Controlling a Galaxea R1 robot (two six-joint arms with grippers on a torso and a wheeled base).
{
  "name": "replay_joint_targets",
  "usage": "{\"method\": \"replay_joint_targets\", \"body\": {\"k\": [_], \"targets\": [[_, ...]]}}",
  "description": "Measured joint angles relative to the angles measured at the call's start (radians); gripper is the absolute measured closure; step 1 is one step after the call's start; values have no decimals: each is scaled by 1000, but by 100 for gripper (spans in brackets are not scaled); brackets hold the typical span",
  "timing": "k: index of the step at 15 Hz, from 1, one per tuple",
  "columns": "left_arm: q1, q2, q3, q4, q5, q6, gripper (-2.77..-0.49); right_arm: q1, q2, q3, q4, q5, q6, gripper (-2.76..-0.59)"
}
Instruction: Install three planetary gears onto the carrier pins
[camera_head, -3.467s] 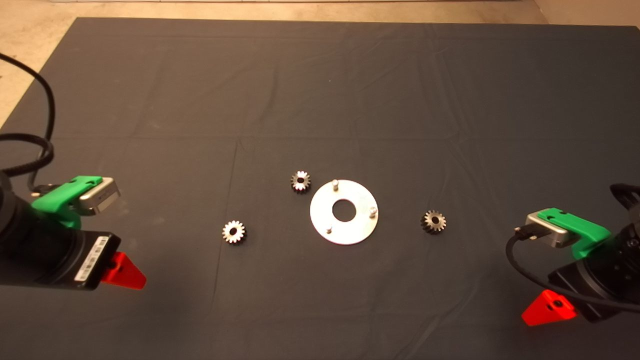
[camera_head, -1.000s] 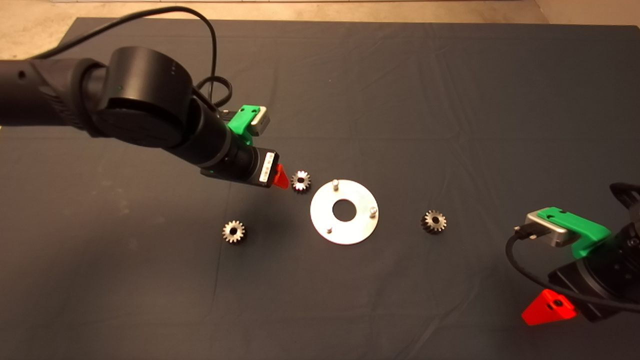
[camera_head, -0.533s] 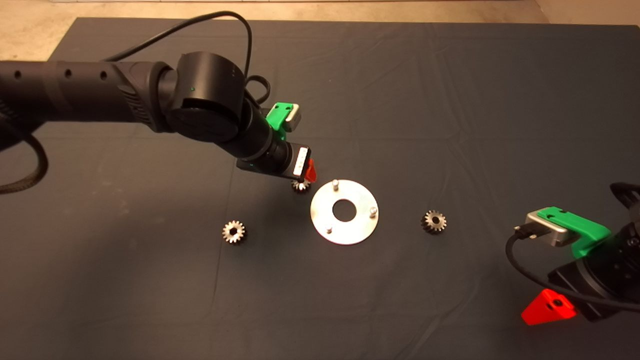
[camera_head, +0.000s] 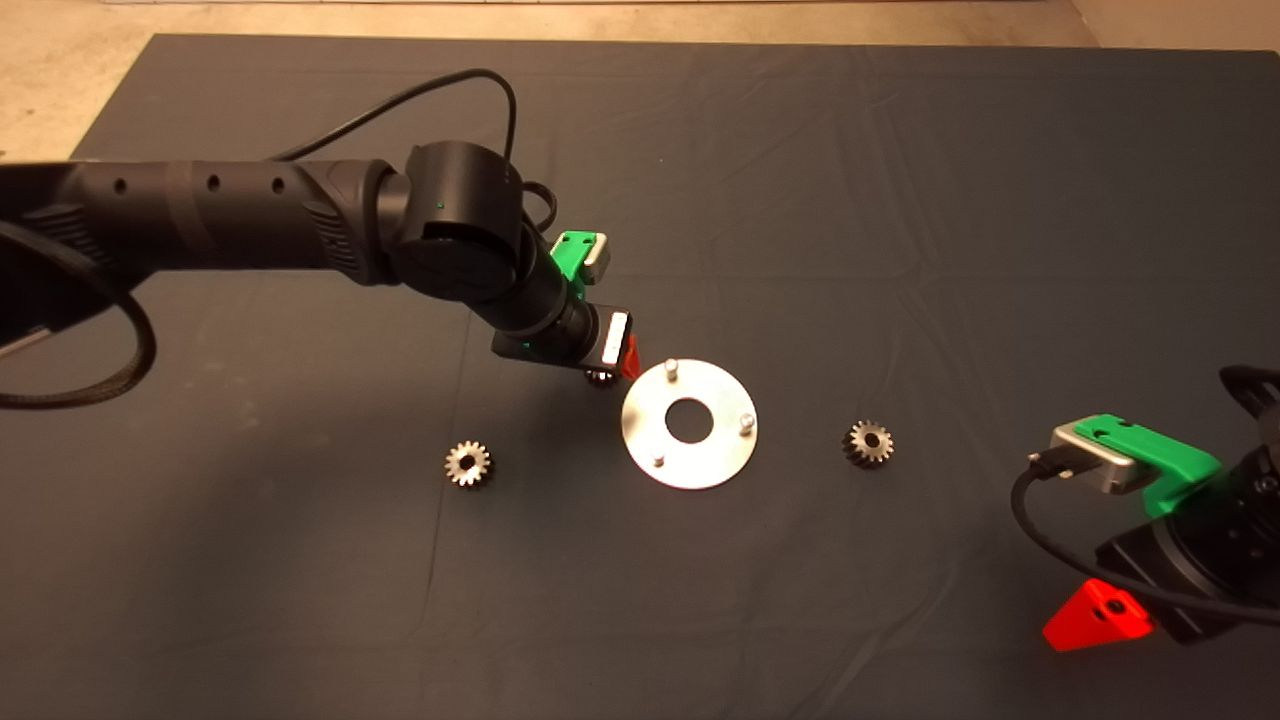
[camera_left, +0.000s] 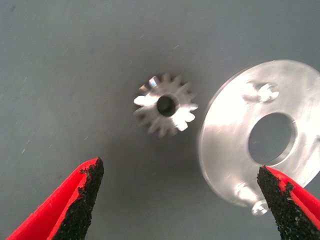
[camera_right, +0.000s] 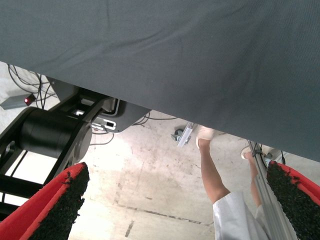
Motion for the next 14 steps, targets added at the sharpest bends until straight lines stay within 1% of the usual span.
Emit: {"method": "replay_joint_targets", "body": {"k": [3, 5, 6, 8, 9, 10, 11, 12, 13, 14], "targets": [[11, 19, -9, 13, -4, 0, -219, 0, 0, 0, 0, -2, 0, -265], [21, 34, -21, 22, -1, 1, -219, 0, 0, 0, 0, -1, 0, -265], [25, 38, -30, 29, -1, 2, -219, 0, 0, 0, 0, 1, 0, -265], [34, 39, -42, 33, 1, 14, -219, -1, 0, 0, 0, -2, 0, -265], [38, 41, -45, 44, 1, 19, -219, 0, 0, 0, 0, -1, 0, -265], [50, 41, -46, 56, 0, 27, -219, 0, 0, 0, 0, -1, 0, -265], [68, 40, -46, 62, 1, 45, -219, 0, 0, 0, 0, -1, 0, -265], [83, 38, -46, 64, 6, 47, -219, 0, 0, 0, 0, -2, 0, -264], [87, 39, -46, 67, 11, 51, -219, 0, 0, 0, 0, -1, 0, -265], [85, 39, -46, 76, 16, 54, -219, 0, 0, 0, 0, -1, 0, -265]]}}
